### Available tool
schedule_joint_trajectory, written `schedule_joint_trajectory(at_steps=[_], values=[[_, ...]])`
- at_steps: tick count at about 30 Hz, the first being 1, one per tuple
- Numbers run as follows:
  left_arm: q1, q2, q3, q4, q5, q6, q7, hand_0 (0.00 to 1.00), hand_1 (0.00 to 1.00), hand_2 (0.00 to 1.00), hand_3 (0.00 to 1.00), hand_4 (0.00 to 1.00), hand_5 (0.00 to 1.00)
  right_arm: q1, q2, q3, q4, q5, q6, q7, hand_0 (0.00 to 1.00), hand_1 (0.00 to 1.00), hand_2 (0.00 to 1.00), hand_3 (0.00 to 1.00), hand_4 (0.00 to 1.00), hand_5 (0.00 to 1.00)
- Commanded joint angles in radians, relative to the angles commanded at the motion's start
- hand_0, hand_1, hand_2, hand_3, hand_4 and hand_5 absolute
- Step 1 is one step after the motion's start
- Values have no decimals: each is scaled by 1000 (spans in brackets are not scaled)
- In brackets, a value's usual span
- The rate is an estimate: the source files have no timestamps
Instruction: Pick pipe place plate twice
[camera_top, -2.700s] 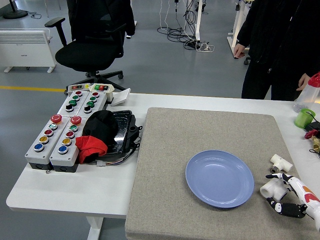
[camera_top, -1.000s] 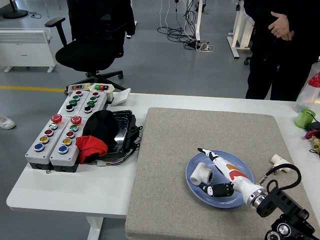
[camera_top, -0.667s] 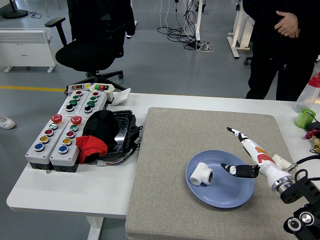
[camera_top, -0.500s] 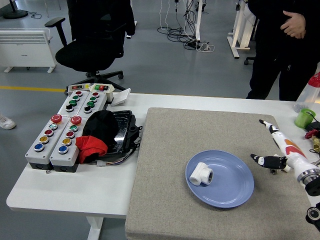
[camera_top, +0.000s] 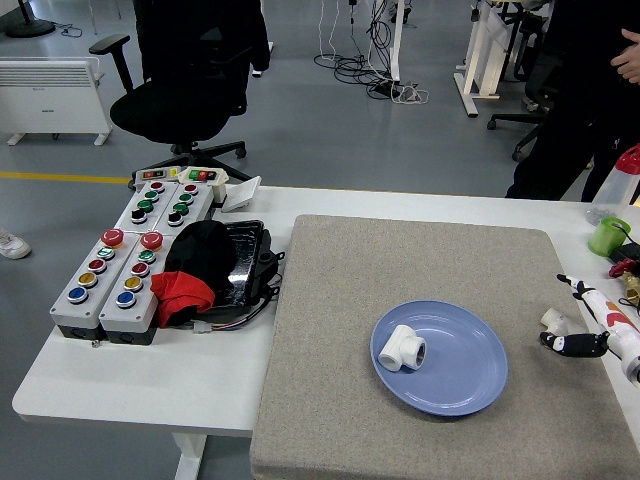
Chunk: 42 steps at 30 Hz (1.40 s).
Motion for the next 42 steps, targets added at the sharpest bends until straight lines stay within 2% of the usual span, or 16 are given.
schedule_joint_trajectory(at_steps=[4,5,10,11,16,17,22,23,28,29,30,32,34,39,41,42], values=[[-1,0,0,0,-1,1,0,650,631,635,554,386,998,19,5,-34,-38,-27,-10,-7,995,916,971,941,778,324],[-1,-1,1,0,-1,1,0,650,631,636,554,386,998,25,6,-44,-47,-40,-12,-13,959,876,920,893,770,323],[-1,-2,2,0,-1,0,-1,650,631,636,554,386,998,52,12,-99,-92,-72,-26,-27,959,876,920,893,770,323],[-1,-2,2,0,-2,1,-1,650,630,636,552,386,998,55,13,-106,-99,-72,-29,-27,872,812,825,840,765,323],[-1,-2,2,0,-1,1,-1,650,630,636,552,386,998,65,18,-133,-126,-79,-55,-23,872,812,825,840,765,323],[-1,-2,2,0,-3,1,-1,650,629,636,553,386,998,64,19,-136,-130,-78,-71,-14,639,668,646,742,688,273],[-2,-2,3,0,-3,1,-2,650,629,636,553,386,998,63,19,-143,-136,-79,-117,5,639,668,646,742,688,273],[-2,-2,2,0,-2,0,-1,649,630,636,552,386,998,62,19,-144,-138,-75,-128,14,405,495,525,643,520,144],[-2,-2,0,0,2,-1,0,649,630,636,552,386,998,58,17,-141,-139,-65,-139,35,405,495,525,643,520,144],[-2,-2,0,0,2,0,-1,649,628,636,551,386,998,55,16,-135,-135,-65,-140,38,322,443,513,608,492,140],[-2,-2,0,0,1,0,-1,649,628,636,551,386,998,52,14,-129,-131,-67,-142,40,322,443,513,608,492,140],[-2,-2,0,0,2,0,-1,649,628,636,551,386,998,46,10,-120,-115,-71,-145,41,322,443,513,608,492,140],[-2,-2,-2,1,4,-1,-2,649,628,636,551,386,998,33,-4,-117,-67,-81,-151,40,322,443,513,608,492,140],[-2,-1,-4,2,6,0,-3,648,628,636,551,386,998,2,-45,-155,113,-86,-156,43,311,434,510,600,473,125],[-2,-1,-3,1,5,-1,-2,649,628,636,551,386,998,-11,-59,-175,193,-88,-139,47,311,434,510,600,473,125],[-1,-1,-2,1,4,-1,-2,649,628,636,551,386,998,-21,-69,-189,231,-95,-124,50,380,466,516,596,477,127]])
